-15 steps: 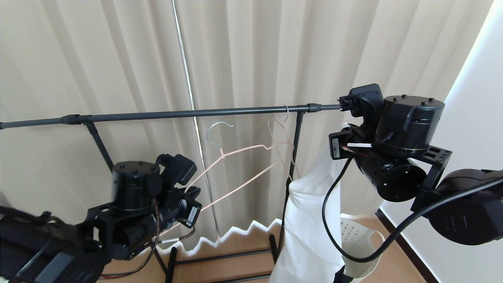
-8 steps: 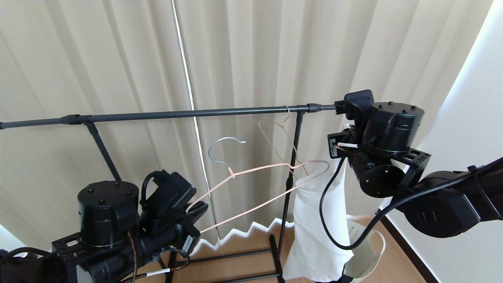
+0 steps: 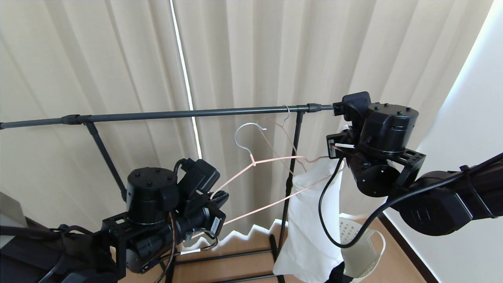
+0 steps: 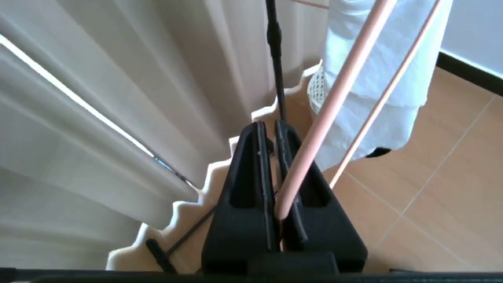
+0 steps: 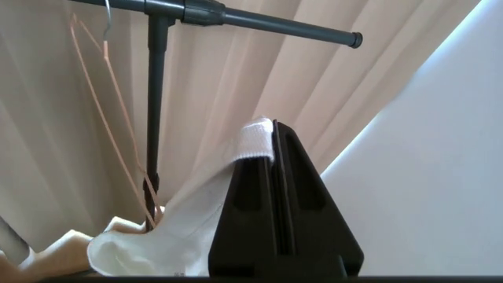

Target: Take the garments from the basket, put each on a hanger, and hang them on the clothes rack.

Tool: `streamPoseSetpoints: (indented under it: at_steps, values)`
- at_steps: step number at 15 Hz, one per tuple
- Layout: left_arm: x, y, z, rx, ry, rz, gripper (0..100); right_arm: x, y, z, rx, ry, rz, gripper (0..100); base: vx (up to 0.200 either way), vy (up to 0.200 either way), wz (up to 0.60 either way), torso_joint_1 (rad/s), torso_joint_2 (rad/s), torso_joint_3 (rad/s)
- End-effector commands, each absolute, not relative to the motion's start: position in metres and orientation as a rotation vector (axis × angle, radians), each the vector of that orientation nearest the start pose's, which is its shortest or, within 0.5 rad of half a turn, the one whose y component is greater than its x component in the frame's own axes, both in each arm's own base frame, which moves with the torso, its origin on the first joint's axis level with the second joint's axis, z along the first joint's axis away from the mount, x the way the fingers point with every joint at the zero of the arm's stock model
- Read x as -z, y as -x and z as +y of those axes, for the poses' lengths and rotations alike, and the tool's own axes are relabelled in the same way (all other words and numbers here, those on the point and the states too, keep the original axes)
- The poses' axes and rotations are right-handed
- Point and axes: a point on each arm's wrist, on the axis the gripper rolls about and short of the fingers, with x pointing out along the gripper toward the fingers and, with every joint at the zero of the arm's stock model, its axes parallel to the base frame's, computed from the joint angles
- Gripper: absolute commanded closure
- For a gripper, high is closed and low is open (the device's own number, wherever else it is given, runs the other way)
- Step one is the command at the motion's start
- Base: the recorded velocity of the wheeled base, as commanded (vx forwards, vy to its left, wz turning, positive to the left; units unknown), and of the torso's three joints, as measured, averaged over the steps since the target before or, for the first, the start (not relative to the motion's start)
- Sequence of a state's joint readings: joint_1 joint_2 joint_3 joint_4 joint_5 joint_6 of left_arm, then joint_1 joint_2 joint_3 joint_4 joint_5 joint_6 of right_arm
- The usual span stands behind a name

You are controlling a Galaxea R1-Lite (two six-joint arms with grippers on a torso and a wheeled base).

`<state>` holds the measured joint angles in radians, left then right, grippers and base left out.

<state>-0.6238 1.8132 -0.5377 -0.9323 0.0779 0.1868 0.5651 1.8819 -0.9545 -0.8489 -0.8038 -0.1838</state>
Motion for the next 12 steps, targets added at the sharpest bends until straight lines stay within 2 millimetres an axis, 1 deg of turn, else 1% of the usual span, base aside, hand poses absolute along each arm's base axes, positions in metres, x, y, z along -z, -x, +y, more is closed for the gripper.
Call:
streamPoseSetpoints:
  at_steps: [1, 3, 6, 9, 12]
  values:
    - [-0.105, -0.249, -0.177, 0.550, -0.290, 0.289, 100, -0.184, -0.306, 0.175, 0.232, 0.228, 0.077, 100, 0.000, 0.000, 0.00, 0.000, 0.00, 0.000]
    - [-0.106, -0.253, -0.180, 0.520, -0.286, 0.282, 100, -0.184, -0.307, 0.175, 0.234, 0.226, 0.074, 100, 0.000, 0.000, 0.00, 0.000, 0.00, 0.000]
    - [-0.107, -0.253, -0.179, 0.504, -0.275, 0.283, 100, -0.185, -0.307, 0.175, 0.236, 0.225, 0.073, 100, 0.000, 0.000, 0.00, 0.000, 0.00, 0.000]
    - [-0.112, -0.257, -0.182, 0.496, -0.250, 0.265, 100, -0.179, -0.308, 0.178, 0.257, 0.234, 0.086, 100, 0.000, 0.000, 0.00, 0.000, 0.00, 0.000]
    - [-0.111, -0.263, -0.193, 0.512, -0.251, 0.261, 100, -0.177, -0.307, 0.180, 0.254, 0.237, 0.089, 100, 0.000, 0.000, 0.00, 0.000, 0.00, 0.000]
